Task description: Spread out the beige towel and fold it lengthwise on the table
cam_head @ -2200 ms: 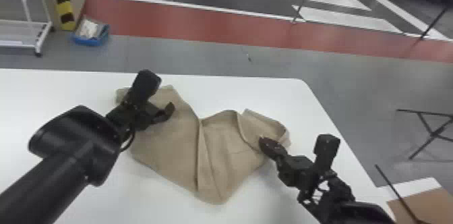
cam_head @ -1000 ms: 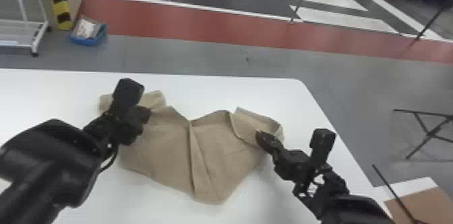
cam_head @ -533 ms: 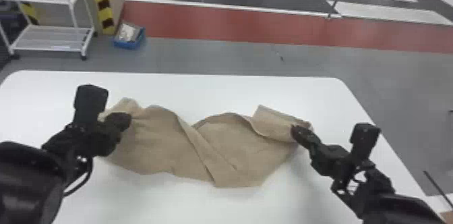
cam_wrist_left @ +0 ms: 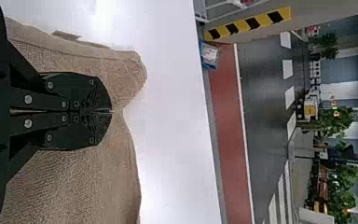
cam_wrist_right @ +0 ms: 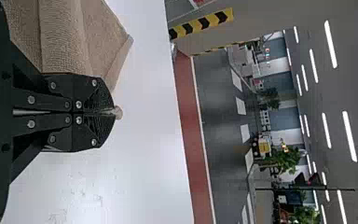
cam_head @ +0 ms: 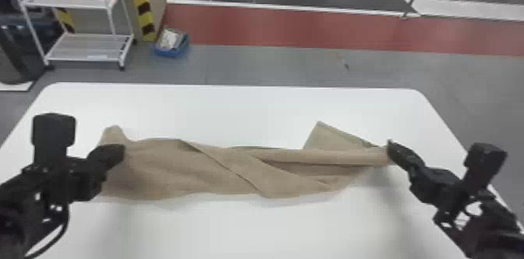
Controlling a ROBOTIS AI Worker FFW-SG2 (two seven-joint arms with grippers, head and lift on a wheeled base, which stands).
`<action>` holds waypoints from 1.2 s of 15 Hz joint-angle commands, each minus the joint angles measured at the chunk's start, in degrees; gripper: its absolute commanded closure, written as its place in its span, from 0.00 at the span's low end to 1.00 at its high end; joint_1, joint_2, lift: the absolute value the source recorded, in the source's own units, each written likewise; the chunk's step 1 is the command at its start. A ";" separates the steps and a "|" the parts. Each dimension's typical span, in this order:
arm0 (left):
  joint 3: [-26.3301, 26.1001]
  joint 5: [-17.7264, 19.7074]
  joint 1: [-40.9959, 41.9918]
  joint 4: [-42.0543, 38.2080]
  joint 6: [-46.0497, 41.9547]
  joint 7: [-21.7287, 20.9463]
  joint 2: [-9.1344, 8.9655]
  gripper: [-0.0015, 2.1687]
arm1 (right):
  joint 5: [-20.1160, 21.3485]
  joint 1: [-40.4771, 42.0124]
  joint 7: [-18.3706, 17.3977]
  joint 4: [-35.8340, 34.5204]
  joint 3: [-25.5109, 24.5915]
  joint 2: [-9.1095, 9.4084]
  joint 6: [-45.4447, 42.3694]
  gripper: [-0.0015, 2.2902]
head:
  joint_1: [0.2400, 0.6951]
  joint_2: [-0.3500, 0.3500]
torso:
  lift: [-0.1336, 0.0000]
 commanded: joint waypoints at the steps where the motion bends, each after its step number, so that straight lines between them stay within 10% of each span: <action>1: 2.02 0.02 3.17 -2.42 1.90 -1.43 -0.02 0.61 | -0.44 0.04 0.00 0.00 -1.64 0.00 0.00 0.78 | 1.00 0.30 | 0.07; 5: 4.83 -0.07 4.14 -2.51 1.37 -0.64 -0.64 0.06 | -0.79 0.22 0.00 0.17 -3.13 0.00 -0.17 0.78 | 1.00 0.29 | 0.07; 18: -2.91 -0.86 -9.57 12.44 -3.91 0.94 -3.01 0.10 | -1.85 1.62 0.18 0.17 -5.33 0.00 -0.35 0.78 | 1.00 0.25 | 0.07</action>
